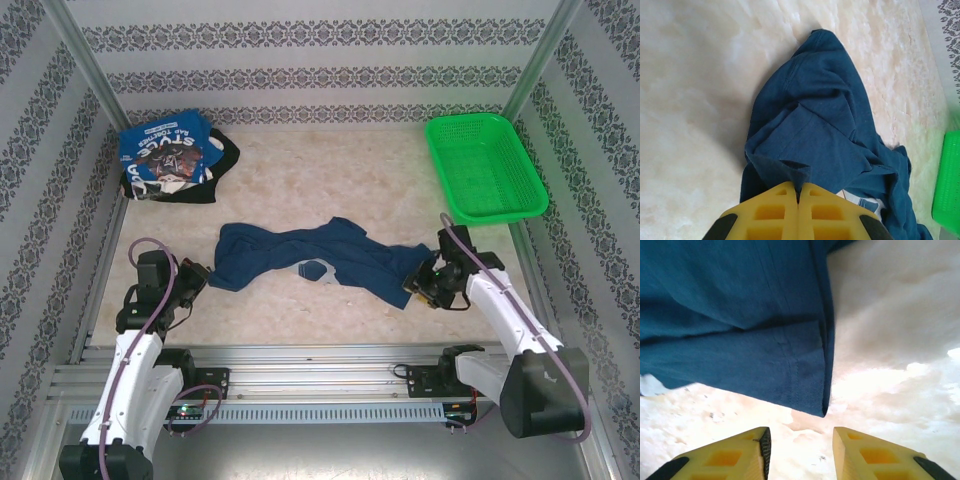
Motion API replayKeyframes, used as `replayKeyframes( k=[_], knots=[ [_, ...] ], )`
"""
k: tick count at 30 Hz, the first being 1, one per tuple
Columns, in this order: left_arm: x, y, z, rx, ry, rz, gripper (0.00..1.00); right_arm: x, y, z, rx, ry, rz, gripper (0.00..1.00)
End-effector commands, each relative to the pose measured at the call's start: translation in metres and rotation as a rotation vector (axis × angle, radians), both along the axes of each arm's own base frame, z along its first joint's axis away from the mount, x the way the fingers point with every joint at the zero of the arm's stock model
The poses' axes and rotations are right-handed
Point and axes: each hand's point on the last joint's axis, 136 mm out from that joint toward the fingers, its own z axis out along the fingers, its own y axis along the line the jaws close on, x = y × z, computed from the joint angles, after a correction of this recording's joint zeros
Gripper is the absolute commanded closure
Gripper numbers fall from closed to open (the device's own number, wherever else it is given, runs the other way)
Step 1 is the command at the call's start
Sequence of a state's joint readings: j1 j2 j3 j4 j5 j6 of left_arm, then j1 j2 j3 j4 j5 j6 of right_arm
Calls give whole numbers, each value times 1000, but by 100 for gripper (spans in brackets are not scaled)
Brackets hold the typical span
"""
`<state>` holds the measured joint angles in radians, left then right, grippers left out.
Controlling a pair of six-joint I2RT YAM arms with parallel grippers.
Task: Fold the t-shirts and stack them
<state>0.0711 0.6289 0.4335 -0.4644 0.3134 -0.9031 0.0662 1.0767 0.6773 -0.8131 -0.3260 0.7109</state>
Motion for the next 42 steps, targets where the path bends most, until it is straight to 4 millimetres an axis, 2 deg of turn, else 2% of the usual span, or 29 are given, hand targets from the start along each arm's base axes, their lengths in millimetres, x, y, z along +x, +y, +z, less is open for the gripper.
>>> replayKeyframes(
  k=[1, 3, 7, 10, 15, 23, 33, 38, 42],
  knots=[
    [0, -8, -1, -23, -12, -33, 100, 18, -8, 29, 23, -52, -84, 60],
    [3, -11, 1, -35, -31, -42, 100, 28, 0, 31, 112, -27, -134, 60],
    [6, -12, 4, -32, -51, -57, 100, 45, 16, 20, 252, 27, -229, 62],
    [7, -12, 8, -20, -58, -68, 100, 45, 20, 9, 287, 83, -257, 62],
    [7, -13, 9, -9, -57, -80, 100, 32, 23, -3, 308, 148, -263, 63],
    [13, -12, 15, 4, -72, -85, 100, 8, 22, -33, 314, 218, -311, 63],
    [15, -11, 18, 15, -77, -85, 100, 17, 8, -48, 274, 206, -346, 64],
    [14, -10, 19, 18, -78, -84, 100, 19, 7, -56, 267, 228, -334, 65],
    [14, -9, 20, 24, -78, -82, 100, 22, 4, -63, 252, 226, -342, 70]
  ],
)
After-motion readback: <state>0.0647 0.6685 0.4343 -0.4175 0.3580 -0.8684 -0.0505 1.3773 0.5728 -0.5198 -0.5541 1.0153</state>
